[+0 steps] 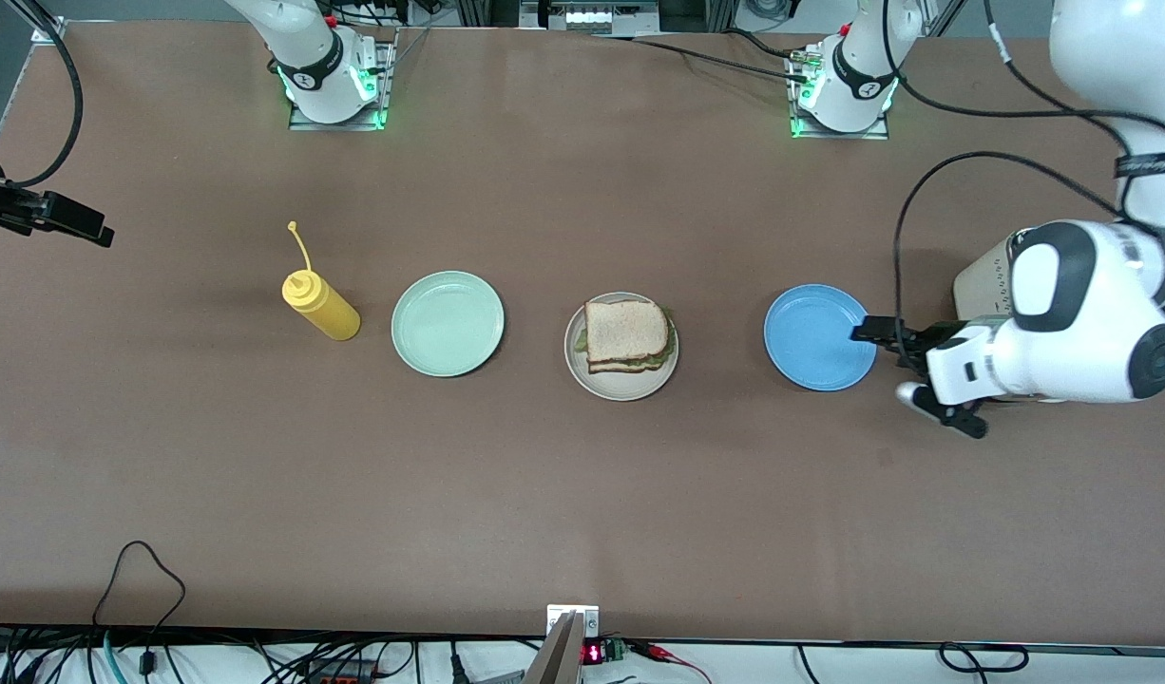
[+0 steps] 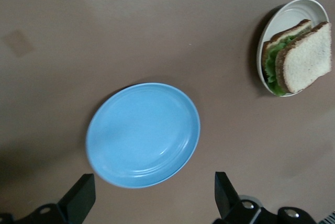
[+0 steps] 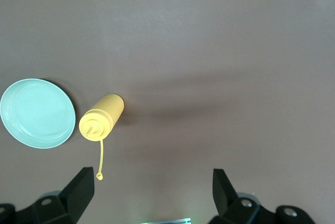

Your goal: Make sandwich in beige plate with both arms

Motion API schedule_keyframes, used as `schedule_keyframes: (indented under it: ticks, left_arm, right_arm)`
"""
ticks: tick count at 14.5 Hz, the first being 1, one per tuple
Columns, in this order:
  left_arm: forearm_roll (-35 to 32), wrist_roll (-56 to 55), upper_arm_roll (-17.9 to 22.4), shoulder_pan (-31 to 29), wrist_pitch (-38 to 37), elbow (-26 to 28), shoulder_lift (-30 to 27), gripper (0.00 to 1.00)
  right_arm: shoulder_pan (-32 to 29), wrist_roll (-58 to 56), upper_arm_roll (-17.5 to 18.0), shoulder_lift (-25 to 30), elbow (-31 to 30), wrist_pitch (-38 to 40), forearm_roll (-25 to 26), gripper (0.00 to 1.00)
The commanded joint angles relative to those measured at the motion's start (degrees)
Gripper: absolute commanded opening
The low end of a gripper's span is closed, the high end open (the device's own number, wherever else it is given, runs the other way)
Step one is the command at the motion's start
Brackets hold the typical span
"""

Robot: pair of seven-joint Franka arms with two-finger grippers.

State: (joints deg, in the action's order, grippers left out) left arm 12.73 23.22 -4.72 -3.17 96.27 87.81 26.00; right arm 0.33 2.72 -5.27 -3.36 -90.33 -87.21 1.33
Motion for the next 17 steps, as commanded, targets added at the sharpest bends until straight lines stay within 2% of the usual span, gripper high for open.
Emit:
schedule_keyframes:
  ticks: [1, 4, 6, 7, 11, 13, 17]
  left_arm:
    - [-6.28, -0.81, 2.69, 1.85, -2.32, -1.41, -4.81, 1.0]
    - [-11.04, -1.5, 3.66, 3.43, -2.49, -5.54, -6.75, 1.0]
    - [-14.21, -6.75, 10.22, 9.21, -2.58, -7.56, -8.24, 1.0]
    - [-14.13, -9.65, 12.17, 10.28, -3.19, -8.09, -8.94, 1.0]
    - [-12.73, -24.84, 11.58, 8.89, -7.93, -8.27, -13.69, 1.0]
    - [-13.08, -26.03, 5.98, 3.82, -8.73, -7.49, -16.24, 1.0]
    - [-13.25, -25.68, 4.2, 2.21, -10.23, -5.3, -18.0, 1.0]
  right_arm:
    - [-0.15, 0.62, -0.01, -0.24, 0.85, 0.55, -0.81, 1.0]
    - [-0.24, 0.44, -0.01, -0.24, 0.85, 0.55, -0.81, 1.0]
    - [-0.24, 0.26, -0.01, -0.24, 0.85, 0.64, -0.81, 1.0]
    - [-0.24, 0.26, -0.01, -0.24, 0.85, 0.73, -0.81, 1.0]
    - [-0.24, 0.18, -0.01, -0.24, 0.85, 0.82, -0.81, 1.0]
    - [-0.15, 0.18, -0.01, -0.24, 0.85, 0.82, -0.81, 1.0]
    - [-0.15, 0.18, -0.01, -0.24, 0.85, 0.99, -0.81, 1.0]
